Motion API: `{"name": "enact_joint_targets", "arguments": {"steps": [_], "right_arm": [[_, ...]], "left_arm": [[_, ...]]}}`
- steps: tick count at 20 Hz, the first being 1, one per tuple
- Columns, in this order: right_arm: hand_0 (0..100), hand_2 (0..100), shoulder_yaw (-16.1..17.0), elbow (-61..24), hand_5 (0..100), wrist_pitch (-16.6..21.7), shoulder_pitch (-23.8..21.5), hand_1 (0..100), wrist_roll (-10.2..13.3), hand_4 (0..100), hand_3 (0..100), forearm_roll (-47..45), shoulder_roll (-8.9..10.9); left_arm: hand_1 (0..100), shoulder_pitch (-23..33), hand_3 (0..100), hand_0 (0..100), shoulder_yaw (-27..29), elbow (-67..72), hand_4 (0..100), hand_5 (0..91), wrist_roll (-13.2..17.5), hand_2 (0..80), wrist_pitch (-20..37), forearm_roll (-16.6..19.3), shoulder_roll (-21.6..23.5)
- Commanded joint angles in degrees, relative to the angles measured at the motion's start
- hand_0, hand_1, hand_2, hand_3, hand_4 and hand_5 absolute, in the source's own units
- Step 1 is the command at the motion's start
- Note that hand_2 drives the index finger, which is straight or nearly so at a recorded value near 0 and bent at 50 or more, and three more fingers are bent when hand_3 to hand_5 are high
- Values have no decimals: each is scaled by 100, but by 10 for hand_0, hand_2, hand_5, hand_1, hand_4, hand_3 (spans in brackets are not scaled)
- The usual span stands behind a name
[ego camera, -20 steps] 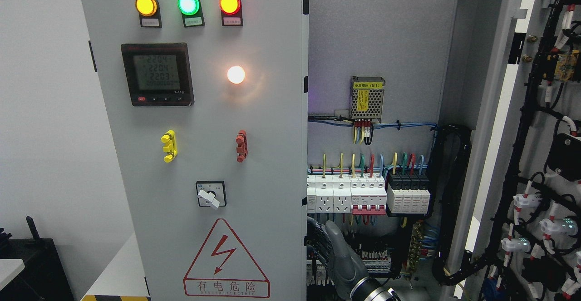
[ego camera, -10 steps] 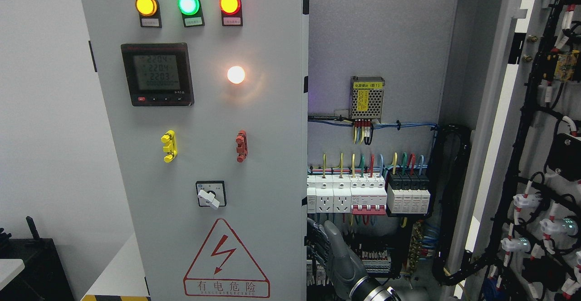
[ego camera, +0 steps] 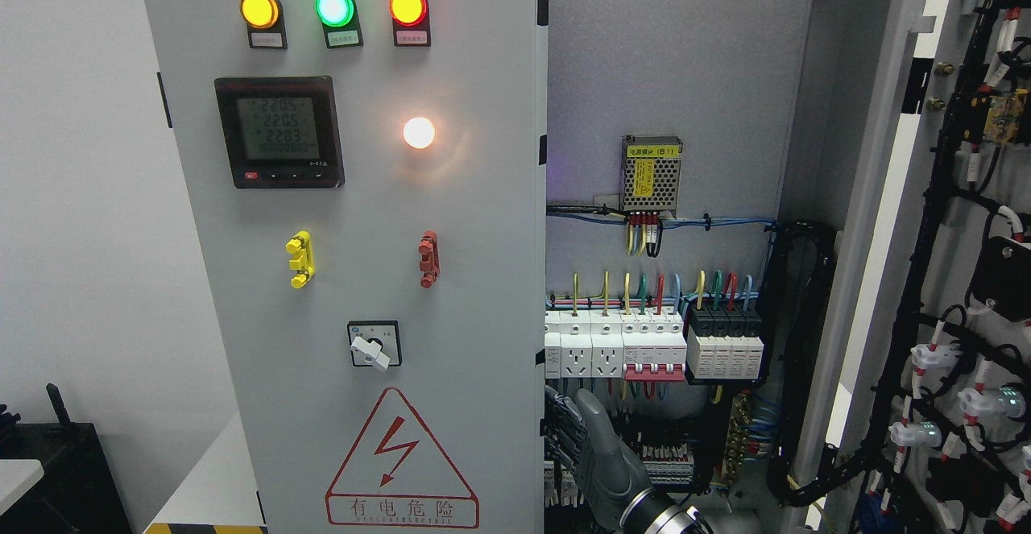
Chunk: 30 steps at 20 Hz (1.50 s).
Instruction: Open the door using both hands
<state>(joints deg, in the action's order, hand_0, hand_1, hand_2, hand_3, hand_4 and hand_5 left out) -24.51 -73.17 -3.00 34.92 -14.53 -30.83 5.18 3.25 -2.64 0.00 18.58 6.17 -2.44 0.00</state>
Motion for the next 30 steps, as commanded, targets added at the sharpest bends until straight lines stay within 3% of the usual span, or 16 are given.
{"name": "enact_joint_targets", "arguments": {"steps": [1,3,14,16,28,30], "right_arm": [[0,0,-1,13,0,-25,24,0,-32,0,0,-89,79],[0,0,-1,13,0,-25,24,0,-216,0,0,-81,88],[0,0,-10,57,0,-34,59,0,-278,0,0,-89,88],[0,0,-10,57,0,-43,85,0,-444,0,0,-89,88],[0,0,-1,57,0,-78,129,0,-515,0,0,-98,88],[0,0,-1,57,0,-78,130,0,-629,0,0,-142,88]], "left_arm": [[0,0,0,0,0,-167,42,0,-4,0,-1,-2,-193],[0,0,0,0,0,-167,42,0,-4,0,-1,6,-193],[0,0,0,0,0,-167,42,0,-4,0,-1,6,-193],[0,0,0,0,0,-167,42,0,-4,0,-1,-2,-193],[0,0,0,0,0,-167,42,0,-4,0,-1,-2,-193],[0,0,0,0,0,-176,42,0,-4,0,-1,-2,-193]]}}
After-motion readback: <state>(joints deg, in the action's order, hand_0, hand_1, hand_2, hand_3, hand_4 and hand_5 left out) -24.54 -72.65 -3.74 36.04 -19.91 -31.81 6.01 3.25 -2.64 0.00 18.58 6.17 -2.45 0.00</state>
